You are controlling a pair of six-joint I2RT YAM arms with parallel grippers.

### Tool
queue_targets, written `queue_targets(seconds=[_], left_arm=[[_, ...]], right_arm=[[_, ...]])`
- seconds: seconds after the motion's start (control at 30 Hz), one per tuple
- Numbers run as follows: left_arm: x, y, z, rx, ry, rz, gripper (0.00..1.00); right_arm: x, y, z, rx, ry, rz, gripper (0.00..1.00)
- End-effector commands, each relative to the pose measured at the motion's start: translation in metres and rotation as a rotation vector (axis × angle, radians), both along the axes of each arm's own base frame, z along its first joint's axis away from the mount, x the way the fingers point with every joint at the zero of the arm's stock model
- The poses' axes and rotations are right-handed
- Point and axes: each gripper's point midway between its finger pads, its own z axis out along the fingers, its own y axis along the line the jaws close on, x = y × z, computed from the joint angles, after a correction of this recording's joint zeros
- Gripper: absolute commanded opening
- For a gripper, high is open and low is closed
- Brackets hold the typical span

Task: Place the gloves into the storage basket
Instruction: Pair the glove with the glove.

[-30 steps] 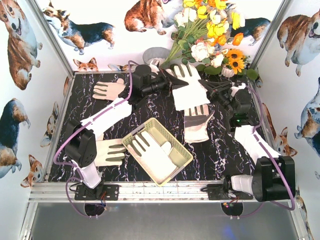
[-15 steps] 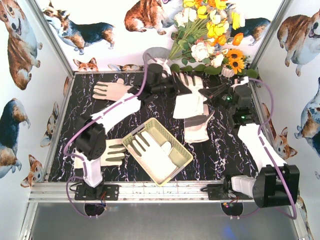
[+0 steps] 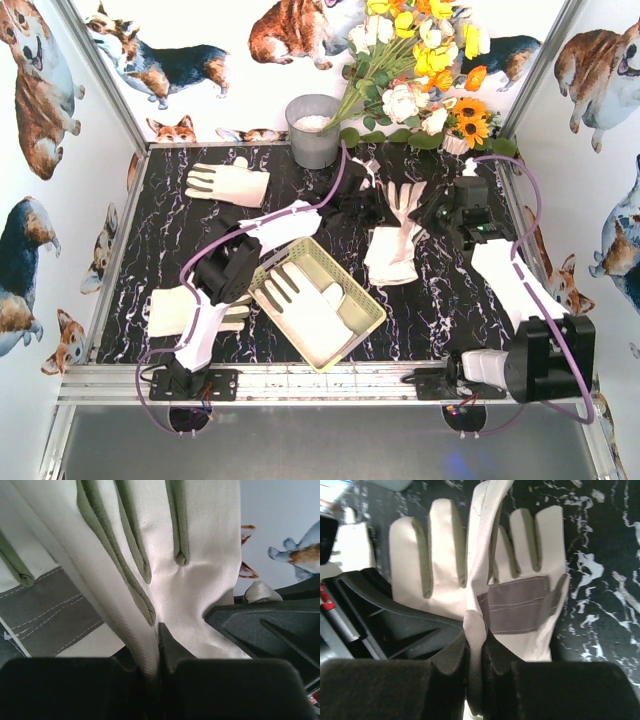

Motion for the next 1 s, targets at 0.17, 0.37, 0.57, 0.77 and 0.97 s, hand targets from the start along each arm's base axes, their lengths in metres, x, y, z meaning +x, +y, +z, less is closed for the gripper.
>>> queue_targets(seconds=[0.17, 0.37, 0.57, 0.77, 0.97], left_arm=[[0.037, 0.013, -0.046, 0.109, -0.033, 0.135, 0.0], [0.029, 0.01, -0.074, 0.127, 0.021, 0.089, 0.15], [0.033, 0.023, -0.084, 0.131, 0.058, 0.099, 0.28], [0.033, 0.028, -0.084, 0.124, 0.07, 0.098, 0.43], [0.033, 0.03, -0.085, 0.117, 0.076, 0.095, 0.27]], right_arm=[[0.017, -0.002, -0.02, -0.13, 0.026, 0.093, 0.0], [0.026, -0.001, -0.038, -0.17, 0.06, 0.142, 0.0], [0.026, 0.003, -0.058, -0.184, 0.133, 0.207, 0.0], [0.023, 0.004, -0.064, -0.192, 0.161, 0.227, 0.0], [0.021, 0.005, -0.062, -0.179, 0.159, 0.224, 0.0]])
